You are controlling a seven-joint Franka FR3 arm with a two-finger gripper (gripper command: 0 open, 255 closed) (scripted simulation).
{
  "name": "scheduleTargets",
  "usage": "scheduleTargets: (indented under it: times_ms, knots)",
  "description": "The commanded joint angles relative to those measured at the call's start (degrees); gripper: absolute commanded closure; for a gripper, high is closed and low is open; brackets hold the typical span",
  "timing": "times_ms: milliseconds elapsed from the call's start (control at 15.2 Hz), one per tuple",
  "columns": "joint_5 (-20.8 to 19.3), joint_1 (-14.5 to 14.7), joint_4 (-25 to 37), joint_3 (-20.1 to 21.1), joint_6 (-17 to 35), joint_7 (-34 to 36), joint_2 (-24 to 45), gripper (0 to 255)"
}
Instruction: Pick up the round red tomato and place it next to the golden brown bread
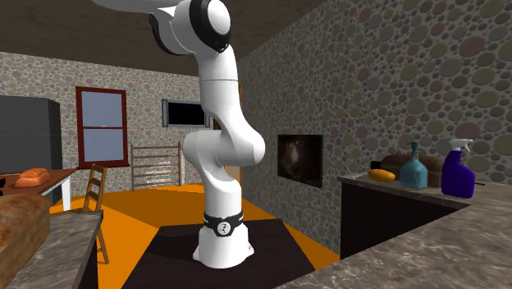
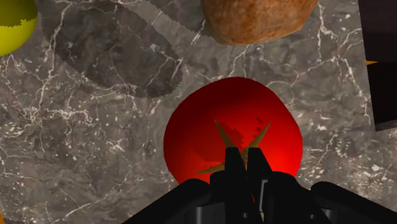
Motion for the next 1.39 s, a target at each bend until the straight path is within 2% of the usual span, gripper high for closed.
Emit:
scheduleTargets:
  times_ms: [0, 594, 1122, 1188, 1320]
  knots:
    - [0.19, -0.01, -1.03, 0.06, 1.55, 0.07, 0.52, 255]
    - [0.95, -0.21, -6.13, 0.21, 8.55, 0.01, 2.58, 255]
    - [0.95, -0.21, -6.13, 0.21, 8.55, 0.01, 2.58, 255]
    - [0.95, -0.21, -6.13, 0.21, 8.56, 0.02, 2.57, 0]
    - [0.95, -0.21, -6.12, 0.21, 8.56, 0.02, 2.58, 0]
